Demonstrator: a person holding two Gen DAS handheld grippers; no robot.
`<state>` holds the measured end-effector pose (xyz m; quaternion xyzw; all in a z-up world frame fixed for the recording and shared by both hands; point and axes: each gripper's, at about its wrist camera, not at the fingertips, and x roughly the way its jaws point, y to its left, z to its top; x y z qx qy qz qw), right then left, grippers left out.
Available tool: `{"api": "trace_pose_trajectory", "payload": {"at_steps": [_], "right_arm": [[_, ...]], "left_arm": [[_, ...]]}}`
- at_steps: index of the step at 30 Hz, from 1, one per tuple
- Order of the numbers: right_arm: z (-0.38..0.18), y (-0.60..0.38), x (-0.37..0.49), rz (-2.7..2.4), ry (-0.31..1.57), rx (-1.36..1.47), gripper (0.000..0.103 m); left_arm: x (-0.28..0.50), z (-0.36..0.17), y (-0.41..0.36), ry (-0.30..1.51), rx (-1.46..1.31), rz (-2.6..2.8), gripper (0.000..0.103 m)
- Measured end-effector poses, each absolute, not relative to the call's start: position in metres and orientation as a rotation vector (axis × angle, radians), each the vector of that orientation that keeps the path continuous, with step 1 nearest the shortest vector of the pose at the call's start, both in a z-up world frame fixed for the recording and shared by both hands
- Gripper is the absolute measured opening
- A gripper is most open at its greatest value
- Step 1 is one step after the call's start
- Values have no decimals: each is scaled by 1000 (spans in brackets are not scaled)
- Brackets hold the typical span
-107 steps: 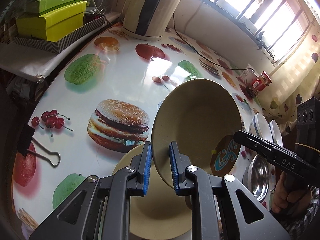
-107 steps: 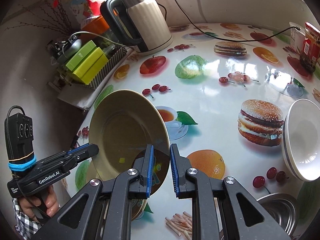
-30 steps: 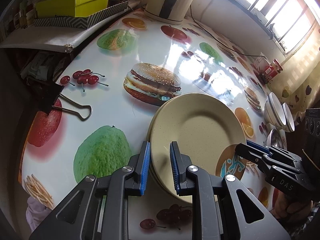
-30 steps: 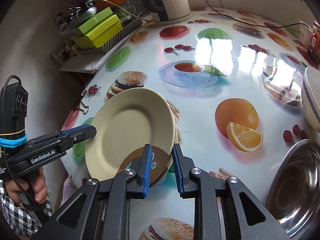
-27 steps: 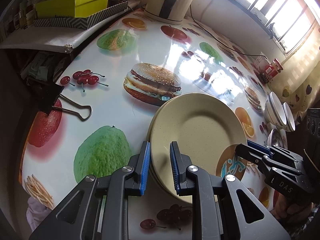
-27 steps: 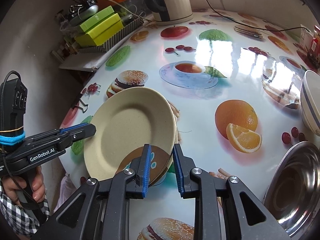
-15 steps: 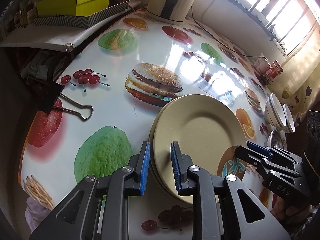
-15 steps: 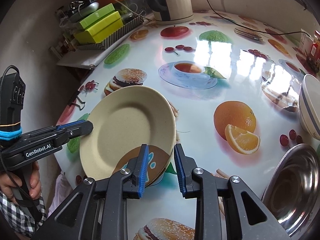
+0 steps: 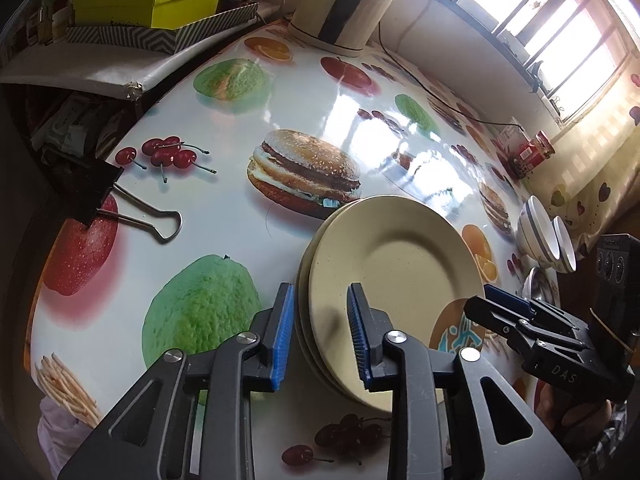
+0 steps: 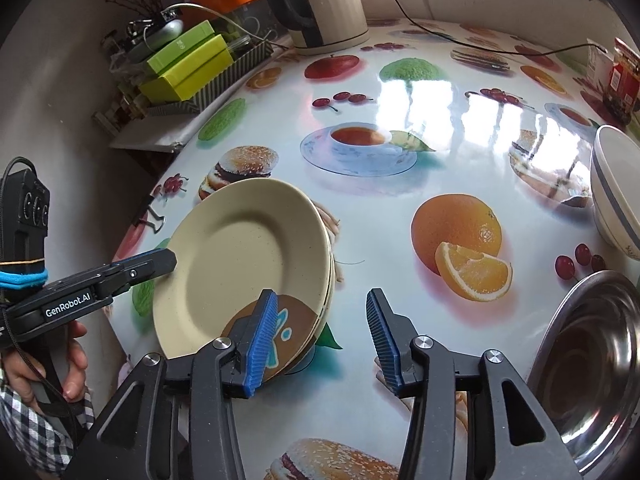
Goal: Organize plates and bowls
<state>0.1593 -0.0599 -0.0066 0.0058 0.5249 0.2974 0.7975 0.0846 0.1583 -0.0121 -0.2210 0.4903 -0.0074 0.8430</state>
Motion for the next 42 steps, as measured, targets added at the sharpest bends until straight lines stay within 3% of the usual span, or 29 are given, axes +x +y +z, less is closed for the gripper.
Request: {"api": "trace_pose_trajectory", "payload": {"at_steps": [3, 17, 22, 42], "right_arm": [[-11, -64, 162, 656, 1138, 73, 49], [-24, -64, 172, 707, 1193, 160, 51], [-24, -60, 173, 742, 1198, 174, 38], [-16, -71, 221, 626, 1172, 161, 31]], "left_arm": [[84, -17, 162, 1033, -520, -30, 43], [93, -28, 159, 1076, -547, -72, 43], [100, -28, 157, 1078, -536, -71, 43], [159, -25, 141, 1080, -480, -103, 43]]}}
